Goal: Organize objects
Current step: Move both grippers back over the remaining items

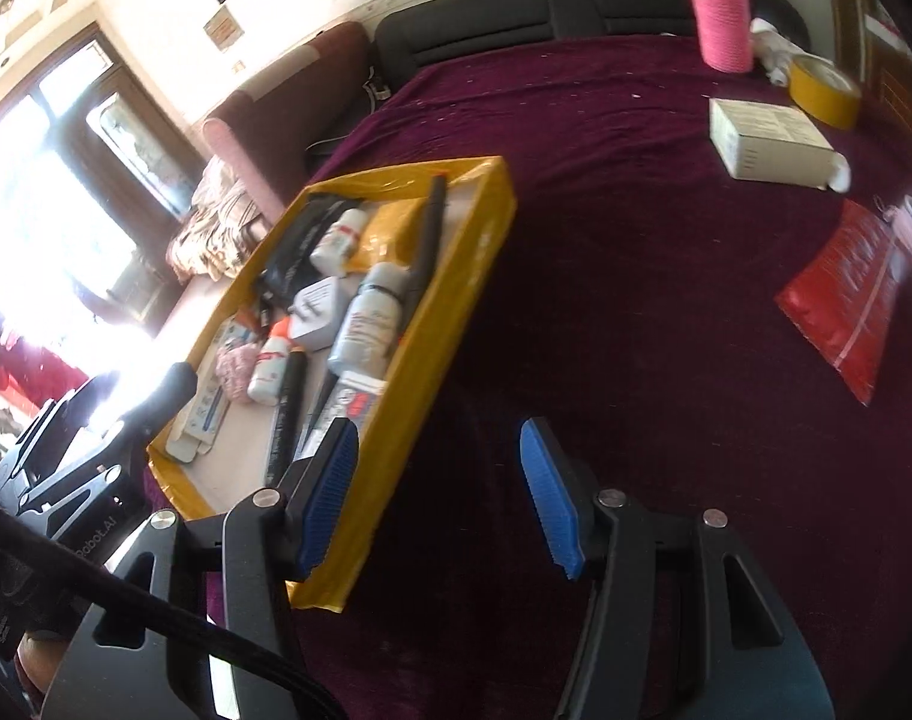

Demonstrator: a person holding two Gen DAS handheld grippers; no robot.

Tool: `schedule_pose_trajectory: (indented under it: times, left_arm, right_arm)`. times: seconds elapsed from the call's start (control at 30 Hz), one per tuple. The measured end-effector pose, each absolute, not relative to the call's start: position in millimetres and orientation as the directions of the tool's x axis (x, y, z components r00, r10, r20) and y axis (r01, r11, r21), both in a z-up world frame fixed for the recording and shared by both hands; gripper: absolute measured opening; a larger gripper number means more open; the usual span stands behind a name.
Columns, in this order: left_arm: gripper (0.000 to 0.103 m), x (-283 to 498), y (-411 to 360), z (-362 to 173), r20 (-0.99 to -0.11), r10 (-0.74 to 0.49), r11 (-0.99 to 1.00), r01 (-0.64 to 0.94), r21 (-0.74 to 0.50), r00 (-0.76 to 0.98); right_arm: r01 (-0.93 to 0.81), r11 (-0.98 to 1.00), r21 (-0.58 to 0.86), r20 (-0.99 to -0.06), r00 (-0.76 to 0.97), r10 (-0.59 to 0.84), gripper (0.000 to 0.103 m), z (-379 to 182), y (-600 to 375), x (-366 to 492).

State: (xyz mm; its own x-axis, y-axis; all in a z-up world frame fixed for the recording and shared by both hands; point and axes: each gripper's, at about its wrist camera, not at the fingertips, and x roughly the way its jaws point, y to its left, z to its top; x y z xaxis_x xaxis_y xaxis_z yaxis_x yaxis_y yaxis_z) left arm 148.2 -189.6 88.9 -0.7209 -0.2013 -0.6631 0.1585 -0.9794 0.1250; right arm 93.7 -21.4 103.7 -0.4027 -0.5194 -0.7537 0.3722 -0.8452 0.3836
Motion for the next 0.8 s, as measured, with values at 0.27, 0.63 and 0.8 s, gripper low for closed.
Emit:
schedule_pose_trajectory:
  times: [0.27, 0.63, 0.8]
  left_arm:
    - [0.062, 136.1, -138.7, 78.7, -0.711, -0.066, -0.997, 0.013, 0.080, -0.700]
    - [0.062, 124.1, -108.2, 65.6, -0.756, 0.044, -0.997, -0.077, 0.009, -0.653]
    - [0.062, 118.6, -110.0, 58.6, -0.780, 0.092, -0.996, -0.060, -0.069, -0.619]
  right_arm:
    - [0.234, -0.906, 0.354, -0.778, -0.464, -0.424, 0.056, 84.9, 60.8, 78.3]
    - [-0.133, -0.947, 0.294, -0.775, -0.613, -0.154, 0.057, 89.9, 233.5, 15.5]
    - [-0.144, -0.937, 0.318, -0.745, -0.650, -0.153, 0.057, 102.8, 245.8, -25.9]
